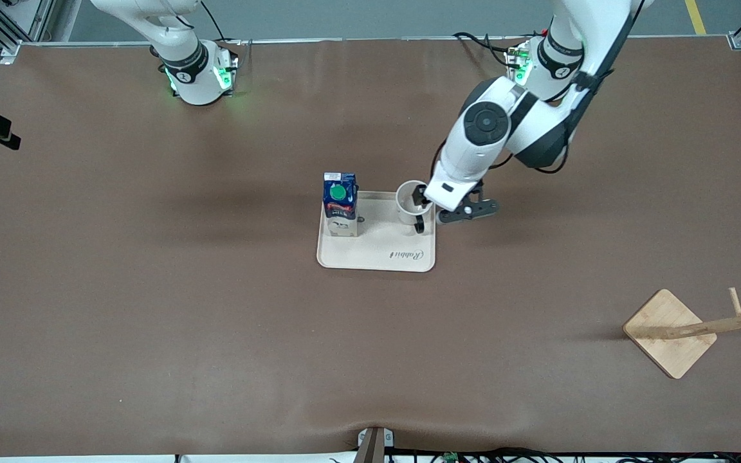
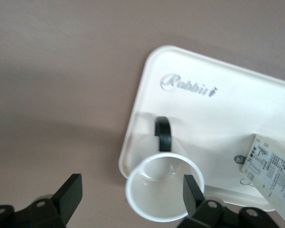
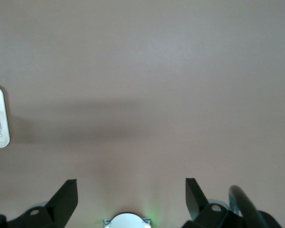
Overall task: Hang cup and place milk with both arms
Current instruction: 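Close the left gripper on the mug handle and lift it, then carry the mug to the stand while the right gripper reaches the milk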
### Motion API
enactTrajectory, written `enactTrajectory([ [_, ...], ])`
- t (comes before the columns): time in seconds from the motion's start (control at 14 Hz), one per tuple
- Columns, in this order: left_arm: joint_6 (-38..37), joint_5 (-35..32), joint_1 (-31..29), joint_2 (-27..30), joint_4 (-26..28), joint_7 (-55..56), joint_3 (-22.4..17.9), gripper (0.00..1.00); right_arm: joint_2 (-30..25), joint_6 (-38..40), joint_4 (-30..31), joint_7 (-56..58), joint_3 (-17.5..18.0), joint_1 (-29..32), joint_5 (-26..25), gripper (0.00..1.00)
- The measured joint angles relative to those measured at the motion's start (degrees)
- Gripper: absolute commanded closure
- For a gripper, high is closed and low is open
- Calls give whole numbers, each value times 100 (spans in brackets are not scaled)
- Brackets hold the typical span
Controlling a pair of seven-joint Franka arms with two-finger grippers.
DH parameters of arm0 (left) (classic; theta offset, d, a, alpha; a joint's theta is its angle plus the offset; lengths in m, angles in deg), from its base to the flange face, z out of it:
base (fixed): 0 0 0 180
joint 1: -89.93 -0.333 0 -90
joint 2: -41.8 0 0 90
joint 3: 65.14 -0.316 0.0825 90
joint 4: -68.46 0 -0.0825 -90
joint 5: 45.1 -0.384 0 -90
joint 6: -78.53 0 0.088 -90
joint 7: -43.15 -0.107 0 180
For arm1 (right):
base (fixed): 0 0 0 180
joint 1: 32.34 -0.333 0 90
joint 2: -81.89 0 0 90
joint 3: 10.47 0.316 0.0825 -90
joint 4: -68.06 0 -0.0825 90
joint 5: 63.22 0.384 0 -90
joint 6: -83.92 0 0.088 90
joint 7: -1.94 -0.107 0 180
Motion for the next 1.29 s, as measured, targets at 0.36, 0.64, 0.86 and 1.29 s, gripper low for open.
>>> enactTrajectory([
  [0.36,194,-100,223,-423,176,42,-2,35,75,-18,0,0,-9,12,0,0],
  [0.64,249,-387,222,-600,250,311,-9,83,91,-31,0,0,-11,13,0,0],
  [0.86,450,-396,222,-736,241,456,-10,100,134,-192,0,1,-10,13,0,0],
  [1.29,279,-397,179,-718,-103,472,-22,100,688,-216,73,3,-13,18,0,0],
])
